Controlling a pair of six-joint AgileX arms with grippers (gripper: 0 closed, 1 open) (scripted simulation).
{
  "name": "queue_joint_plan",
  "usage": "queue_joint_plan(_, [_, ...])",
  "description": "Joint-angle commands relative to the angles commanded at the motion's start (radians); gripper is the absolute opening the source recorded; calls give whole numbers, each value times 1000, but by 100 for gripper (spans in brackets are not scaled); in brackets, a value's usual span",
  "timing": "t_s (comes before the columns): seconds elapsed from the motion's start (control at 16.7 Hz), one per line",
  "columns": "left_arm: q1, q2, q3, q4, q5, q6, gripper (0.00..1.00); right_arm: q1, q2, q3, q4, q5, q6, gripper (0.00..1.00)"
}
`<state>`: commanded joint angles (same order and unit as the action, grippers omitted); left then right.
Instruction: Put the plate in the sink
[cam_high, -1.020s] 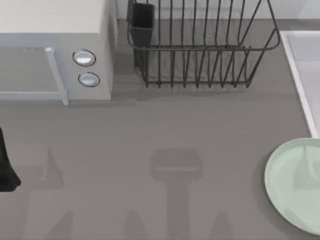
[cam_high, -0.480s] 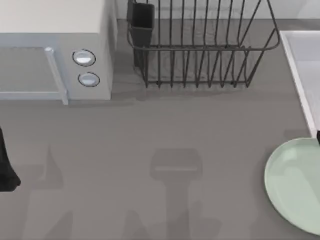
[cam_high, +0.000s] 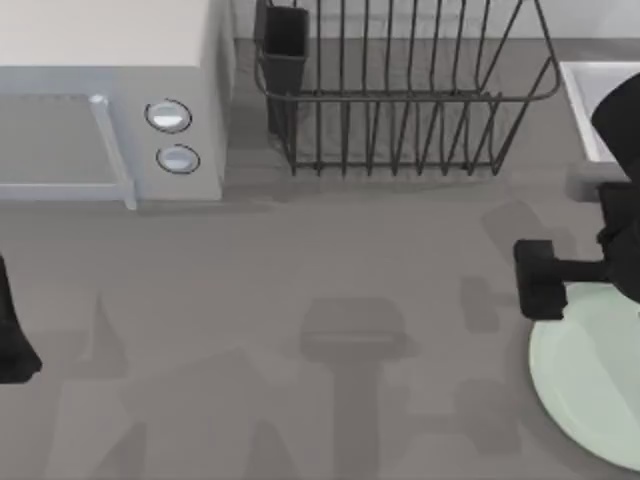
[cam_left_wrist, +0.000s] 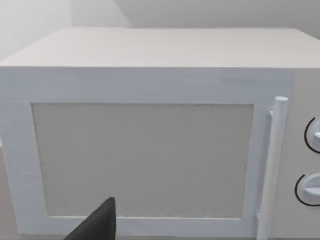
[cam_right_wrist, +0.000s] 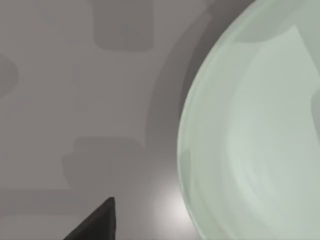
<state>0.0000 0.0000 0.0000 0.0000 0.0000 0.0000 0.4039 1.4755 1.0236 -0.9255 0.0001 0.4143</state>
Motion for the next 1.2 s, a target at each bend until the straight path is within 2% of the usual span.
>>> queue_joint_plan(0.24, [0,0,0,0,0,0,100,50,182,126,-114,0,51,100])
queue_joint_plan(0.66, [0,0,0,0,0,0,100,52,206,140,-126,0,57,100])
queue_joint_plan(0.84, [0,0,0,0,0,0,100,53,239,98,-56,0,58,100])
queue_joint_plan(1.2, [0,0,0,0,0,0,100,58,362,-47,228,0,63,100])
